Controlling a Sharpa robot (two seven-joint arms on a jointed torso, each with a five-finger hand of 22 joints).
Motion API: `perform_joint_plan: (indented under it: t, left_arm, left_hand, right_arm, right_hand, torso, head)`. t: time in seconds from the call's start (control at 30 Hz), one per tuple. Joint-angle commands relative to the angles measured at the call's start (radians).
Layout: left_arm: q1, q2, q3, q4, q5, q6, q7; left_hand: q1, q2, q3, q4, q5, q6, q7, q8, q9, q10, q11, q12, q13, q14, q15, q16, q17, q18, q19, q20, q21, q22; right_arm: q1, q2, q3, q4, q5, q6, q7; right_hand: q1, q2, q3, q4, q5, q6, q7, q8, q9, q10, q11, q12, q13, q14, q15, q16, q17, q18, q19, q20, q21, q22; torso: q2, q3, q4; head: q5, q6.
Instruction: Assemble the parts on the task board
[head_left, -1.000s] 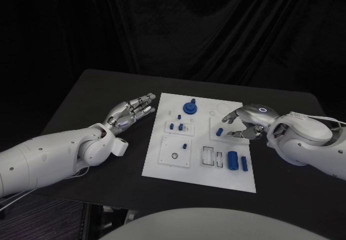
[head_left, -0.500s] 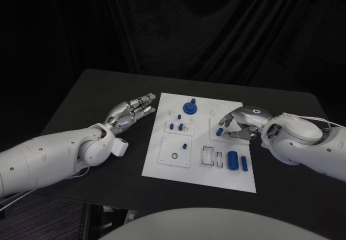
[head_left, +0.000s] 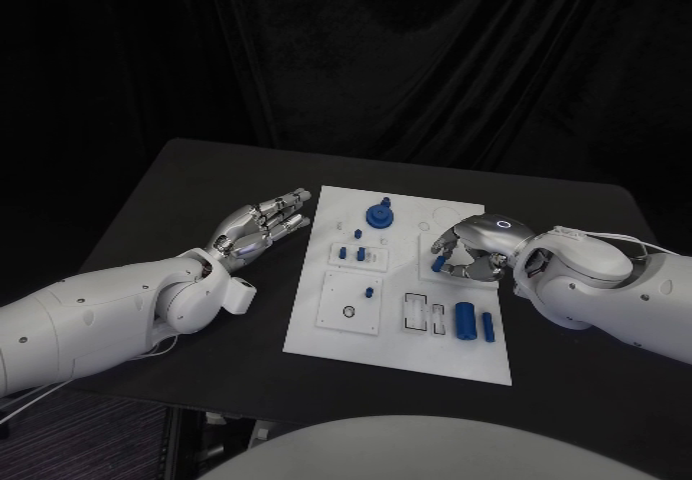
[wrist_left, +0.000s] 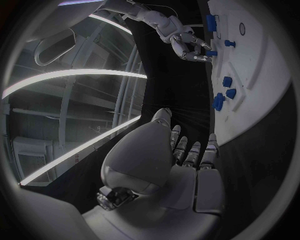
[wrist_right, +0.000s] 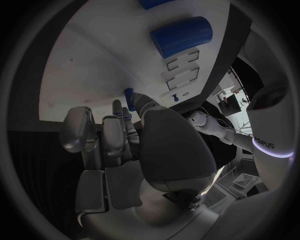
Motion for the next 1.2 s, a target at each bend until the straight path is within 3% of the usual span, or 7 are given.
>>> perform_joint_plan:
  t: [0.03,0.3,0.43,0.73,0.97,1.07,1.2]
  left_arm:
    - [-0.002,0.001,0.001,0.001,0.005,0.016,0.104]
    - [-0.003,-0.001,0.001,0.000,0.005,0.019,0.102]
    - [-0.003,-0.003,0.001,0.001,0.005,0.020,0.102]
    - [-0.004,-0.006,0.001,0.002,0.005,0.022,0.094]
    - [-0.004,-0.005,0.001,0.001,0.005,0.025,0.087]
    - [-0.004,-0.004,0.001,0.001,0.005,0.027,0.083]
    - [-0.004,-0.003,0.001,0.000,0.005,0.028,0.080]
  left_hand:
    - [0.002,0.010,0.006,0.001,0.006,-0.009,0.000,-0.003,0.000,-0.008,-0.001,-0.003,-0.001,-0.007,0.001,0.001,-0.001,0.005,-0.002,-0.001,0.001,-0.001]
    - [0.004,0.010,0.008,-0.001,0.006,-0.009,0.001,-0.003,0.000,-0.009,0.000,-0.004,-0.001,-0.007,0.004,0.001,-0.001,0.005,-0.002,0.000,0.001,0.000]
    - [0.005,0.010,0.009,-0.002,0.007,-0.009,0.001,-0.003,0.000,-0.009,0.000,-0.004,-0.002,-0.007,0.005,0.002,-0.001,0.005,-0.001,0.001,0.001,-0.001]
    - [0.006,0.012,0.011,-0.003,0.006,-0.009,0.003,-0.003,0.000,-0.009,0.001,-0.004,-0.001,-0.007,0.007,0.001,-0.001,0.005,-0.001,0.003,0.002,-0.001]
    - [0.007,0.012,0.012,-0.004,0.003,-0.007,0.007,-0.002,0.000,-0.009,0.004,-0.002,-0.001,-0.007,0.009,0.002,-0.001,0.004,0.000,0.004,0.002,-0.001]
    - [0.007,0.012,0.013,-0.004,0.002,-0.006,0.008,-0.002,0.000,-0.009,0.005,-0.003,-0.001,-0.007,0.010,0.002,-0.001,0.004,0.000,0.005,0.002,-0.002]
    - [0.007,0.012,0.013,-0.004,0.002,-0.006,0.008,-0.002,0.000,-0.009,0.005,-0.003,-0.001,-0.007,0.010,0.002,-0.001,0.004,0.000,0.005,0.002,-0.002]
  right_arm:
    - [-0.003,0.004,0.001,-0.005,0.005,0.010,0.014]
    - [-0.003,0.013,0.001,-0.009,0.006,0.014,0.023]
    - [-0.004,0.016,0.001,-0.004,0.006,0.011,0.024]
    - [-0.004,0.009,0.001,0.007,0.006,-0.002,0.020]
    - [-0.004,-0.006,0.002,0.027,0.006,-0.036,0.023]
    - [-0.001,-0.014,0.002,0.040,0.006,-0.056,0.024]
    - [0.013,-0.022,0.003,0.059,0.006,-0.070,0.022]
  right_hand:
    - [0.002,-0.006,0.009,0.001,0.004,0.002,0.006,-0.006,0.001,0.008,-0.001,0.006,0.002,0.001,-0.007,0.003,0.002,-0.015,-0.001,-0.007,0.007,0.147]
    - [0.003,-0.008,0.025,-0.004,0.004,0.018,0.007,-0.002,0.007,0.018,-0.004,0.010,0.008,0.010,-0.010,0.022,0.026,-0.020,0.007,-0.010,0.034,0.154]
    - [0.007,-0.010,0.046,-0.017,0.002,0.071,0.000,0.020,0.024,0.055,-0.016,0.035,0.030,0.029,-0.021,0.070,0.081,-0.033,0.030,-0.018,0.108,0.173]
    - [0.019,0.000,0.065,-0.059,0.010,0.173,-0.018,0.067,0.077,0.102,-0.035,0.091,0.089,0.043,-0.036,0.106,0.123,-0.039,0.040,-0.034,0.148,0.180]
    - [0.036,0.020,0.077,-0.089,-0.027,0.199,-0.025,0.080,0.107,0.108,-0.044,0.111,0.120,0.046,-0.043,0.114,0.133,-0.042,0.043,-0.041,0.168,0.184]
    - [0.044,0.029,0.093,-0.103,-0.092,0.205,-0.027,0.082,0.123,0.102,-0.046,0.113,0.133,0.046,-0.044,0.115,0.134,-0.042,0.043,-0.043,0.172,0.185]
    - [0.047,0.030,0.102,-0.110,-0.098,0.209,-0.027,0.083,0.131,0.100,-0.045,0.112,0.137,0.046,-0.044,0.114,0.134,-0.043,0.043,-0.043,0.175,0.185]
  torso:
    - [-0.001,-0.0006,-0.0004]
    - [-0.001,-0.0002,-0.0005]
    - [-0.001,-0.0008,0.0005]
    - [-0.001,-0.0005,-0.0012]
    - [-0.001,0.0001,0.0001]
    - [-0.001,0.0000,0.0002]
    - [-0.001,-0.0002,0.0001]
  head:
    - [0.002,0.000]
    - [0.000,0.000]
    - [-0.001,0.000]
    - [0.001,0.000]
    - [0.009,0.000]
    - [0.010,0.000]
    - [0.012,0.000]
